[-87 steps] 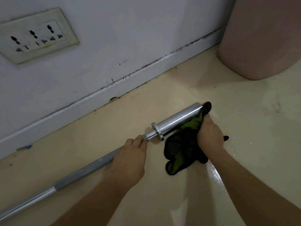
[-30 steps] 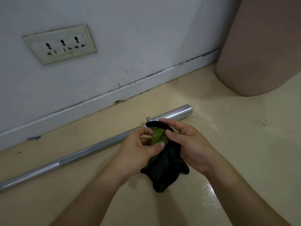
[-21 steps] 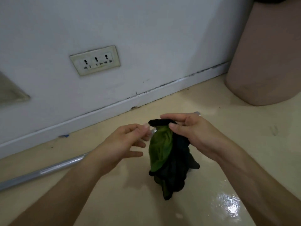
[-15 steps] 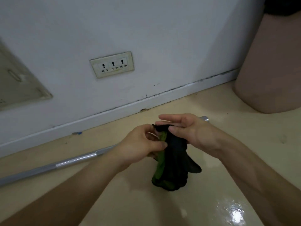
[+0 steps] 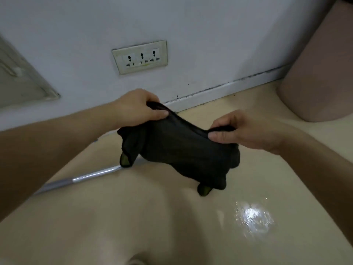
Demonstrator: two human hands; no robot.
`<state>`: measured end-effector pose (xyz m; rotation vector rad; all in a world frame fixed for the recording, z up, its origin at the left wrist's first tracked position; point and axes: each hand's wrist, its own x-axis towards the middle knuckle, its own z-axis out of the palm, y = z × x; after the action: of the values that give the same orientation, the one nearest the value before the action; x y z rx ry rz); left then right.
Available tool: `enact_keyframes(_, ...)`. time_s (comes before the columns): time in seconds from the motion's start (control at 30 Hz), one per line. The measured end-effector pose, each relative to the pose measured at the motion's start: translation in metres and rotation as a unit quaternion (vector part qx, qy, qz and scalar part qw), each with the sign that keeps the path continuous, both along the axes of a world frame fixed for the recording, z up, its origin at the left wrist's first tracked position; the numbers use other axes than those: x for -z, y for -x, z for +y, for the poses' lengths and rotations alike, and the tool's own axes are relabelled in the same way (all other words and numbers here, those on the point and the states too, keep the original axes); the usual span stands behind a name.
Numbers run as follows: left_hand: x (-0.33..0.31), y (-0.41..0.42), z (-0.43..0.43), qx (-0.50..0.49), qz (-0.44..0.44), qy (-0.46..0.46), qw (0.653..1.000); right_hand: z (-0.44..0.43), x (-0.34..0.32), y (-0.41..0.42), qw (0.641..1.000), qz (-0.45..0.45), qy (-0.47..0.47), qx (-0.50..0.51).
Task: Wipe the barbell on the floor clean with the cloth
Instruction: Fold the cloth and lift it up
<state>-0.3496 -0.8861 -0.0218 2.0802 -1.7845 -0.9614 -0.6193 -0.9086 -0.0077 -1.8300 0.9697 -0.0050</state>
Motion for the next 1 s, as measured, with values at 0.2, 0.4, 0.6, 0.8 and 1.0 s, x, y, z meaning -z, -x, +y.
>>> enact_keyframes(0.2, 0.014, 0.021, 0.073, -0.299, 0.128, -0.077, 0.943, 0.044, -0.069, -0.046, 0.982, -0.104, -0.078, 0.137)
enact_keyframes(0.4, -0.039, 0.090, 0.174, -0.384, 0.422, -0.242, 0.785, 0.074, -0.177, -0.055, 0.902, -0.248, -0.265, 0.233)
enact_keyframes(0.6, -0.146, 0.069, 0.224, -0.431, 0.503, -0.169, 0.730, 0.105, -0.269, -0.074, 0.881, -0.240, -0.313, 0.263)
enact_keyframes(0.8, -0.208, -0.007, 0.311, -0.537, 0.465, -0.064, 0.701, 0.151, -0.320, -0.127, 0.978, -0.068, -0.183, 0.077)
enact_keyframes(1.0, -0.229, -0.084, 0.424, -0.616, 0.456, 0.027, 0.642, 0.222, -0.281, -0.193, 0.986, 0.137, 0.036, -0.086)
